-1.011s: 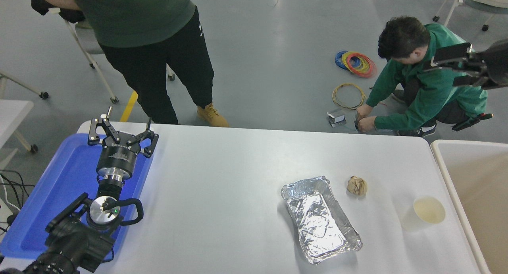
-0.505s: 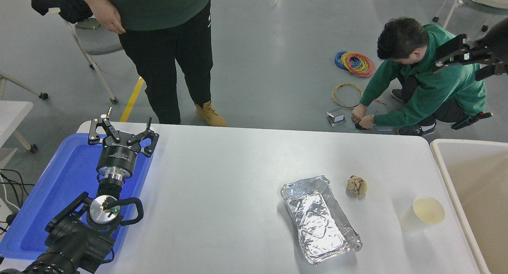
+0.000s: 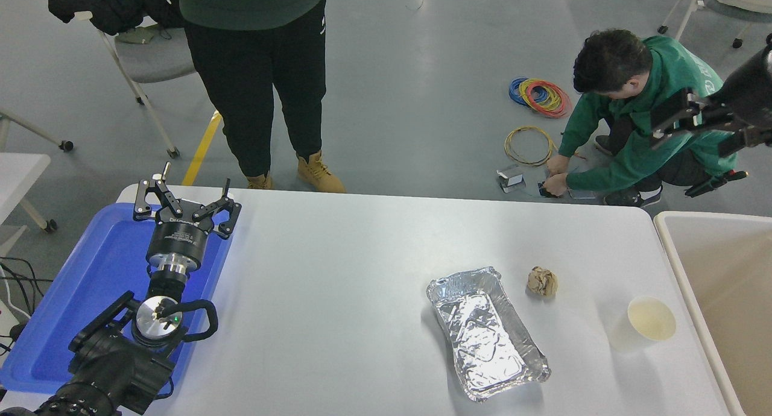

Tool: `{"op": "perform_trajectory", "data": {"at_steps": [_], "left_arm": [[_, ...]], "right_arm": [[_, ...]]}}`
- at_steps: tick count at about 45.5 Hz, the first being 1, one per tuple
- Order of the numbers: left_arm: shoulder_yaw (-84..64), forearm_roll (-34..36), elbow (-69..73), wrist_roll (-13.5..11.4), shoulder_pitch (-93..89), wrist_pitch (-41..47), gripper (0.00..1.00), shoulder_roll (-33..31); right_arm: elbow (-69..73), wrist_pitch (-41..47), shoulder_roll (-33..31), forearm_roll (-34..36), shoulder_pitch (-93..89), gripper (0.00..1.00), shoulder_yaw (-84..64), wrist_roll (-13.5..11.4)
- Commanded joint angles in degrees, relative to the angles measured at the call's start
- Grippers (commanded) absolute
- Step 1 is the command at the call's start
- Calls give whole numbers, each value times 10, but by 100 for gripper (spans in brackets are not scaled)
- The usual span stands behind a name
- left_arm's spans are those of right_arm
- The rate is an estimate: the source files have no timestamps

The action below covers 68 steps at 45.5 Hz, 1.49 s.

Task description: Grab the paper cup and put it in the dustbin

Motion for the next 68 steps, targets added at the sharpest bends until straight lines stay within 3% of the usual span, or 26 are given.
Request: {"op": "perform_trajectory", "data": {"at_steps": [1,18,34,57,68], "left_arm": [[0,0,0,0,0,-1,100,1],[0,0,0,0,0,-1,100,1],[0,0,0,0,0,0,100,1],[0,0,0,0,0,0,100,1],[0,0,0,0,0,0,100,1]], "right_arm": [[57,0,5,-33,0,100,51,-8],[70,0,38,-56,-25,100,74,-7],[63,0,31,-57,-65,100,90,-6],[24,0,-93,-170,-173,100,137,-4],[4,-33,-112,-176,-237,100,154,-5]]}}
